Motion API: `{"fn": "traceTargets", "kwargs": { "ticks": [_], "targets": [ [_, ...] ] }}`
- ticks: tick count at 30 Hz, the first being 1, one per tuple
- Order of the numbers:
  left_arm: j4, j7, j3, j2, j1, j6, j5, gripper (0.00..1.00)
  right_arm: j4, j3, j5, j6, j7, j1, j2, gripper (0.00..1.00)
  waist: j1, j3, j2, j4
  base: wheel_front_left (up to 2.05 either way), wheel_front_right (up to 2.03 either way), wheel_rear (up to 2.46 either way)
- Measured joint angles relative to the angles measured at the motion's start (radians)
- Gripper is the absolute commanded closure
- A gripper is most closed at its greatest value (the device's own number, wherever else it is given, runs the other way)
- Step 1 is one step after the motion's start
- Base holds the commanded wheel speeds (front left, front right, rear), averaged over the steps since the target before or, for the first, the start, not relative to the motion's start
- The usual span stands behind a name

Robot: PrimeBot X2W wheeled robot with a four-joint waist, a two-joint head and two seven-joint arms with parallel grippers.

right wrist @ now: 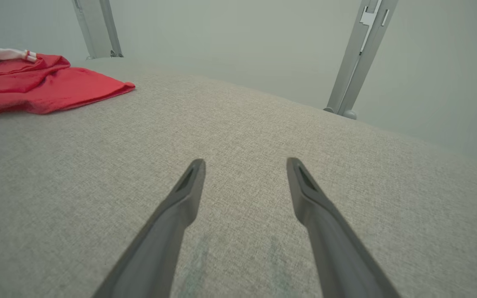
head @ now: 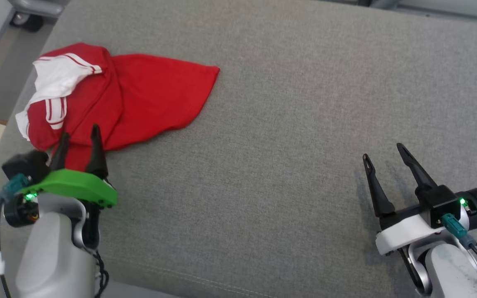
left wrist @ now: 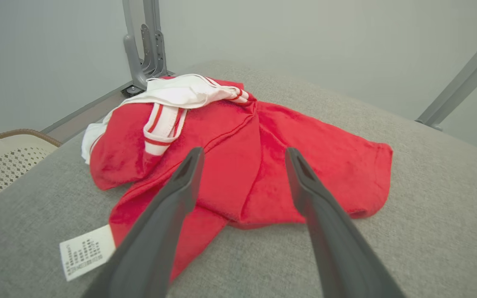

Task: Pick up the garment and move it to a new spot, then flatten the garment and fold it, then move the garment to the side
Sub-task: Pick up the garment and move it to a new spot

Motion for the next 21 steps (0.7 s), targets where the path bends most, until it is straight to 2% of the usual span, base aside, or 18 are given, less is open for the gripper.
{"fn": "traceTargets", "kwargs": {
  "ticks": [5, 7, 11, 12, 13, 14, 21],
  "targets": [
    [0.166, 0.054, 0.023, 0.049, -0.145, 0.011, -0.022, 0.0, -0.016, 0.006, 0.0, 0.0, 0.0, -0.033, -0.007, 0.0, 0.0, 0.102, 0.0, -0.022, 0.0, 0.0, 0.0],
    [0.244, 0.074, 0.028, 0.071, -0.176, 0.032, -0.022, 0.0, -0.021, 0.005, 0.002, 0.0, 0.0, -0.039, -0.004, 0.0, 0.0001, 0.132, 0.0, -0.035, 0.0, 0.0, 0.0],
    [0.346, 0.108, 0.033, 0.086, -0.213, 0.035, -0.032, 0.0, -0.027, -0.002, 0.01, 0.0, 0.0, -0.043, 0.01, 0.0, 0.0001, 0.159, 0.0, -0.063, 0.0, 0.0, 0.0],
    [0.371, 0.115, 0.03, 0.095, -0.224, 0.035, -0.033, 0.15, -0.028, -0.005, 0.013, 0.0, 0.0, -0.043, 0.014, 0.0, 0.0, 0.164, 0.0001, -0.073, 0.0, 0.0, 0.0],
    [0.389, 0.118, 0.026, 0.107, -0.235, 0.035, -0.032, 0.66, -0.028, -0.007, 0.017, 0.0, 0.0, -0.044, 0.017, 0.0, 0.0, 0.167, 0.0, -0.083, 0.0, 0.0, 0.0],
    [0.406, 0.113, 0.026, 0.114, -0.244, 0.035, -0.032, 1.0, -0.028, -0.01, 0.018, 0.0, 0.0, -0.044, 0.019, 0.0, 0.0, 0.169, 0.0, -0.093, 0.0, 0.0, 0.0],
    [0.43, -0.013, -0.009, 0.134, -0.244, 0.017, -0.008, 1.0, -0.029, -0.043, 0.032, 0.0, 0.0, -0.031, 0.052, 0.0, 0.0, 0.135, 0.0, -0.136, 0.0, 0.0, 0.0]
  ]
}}
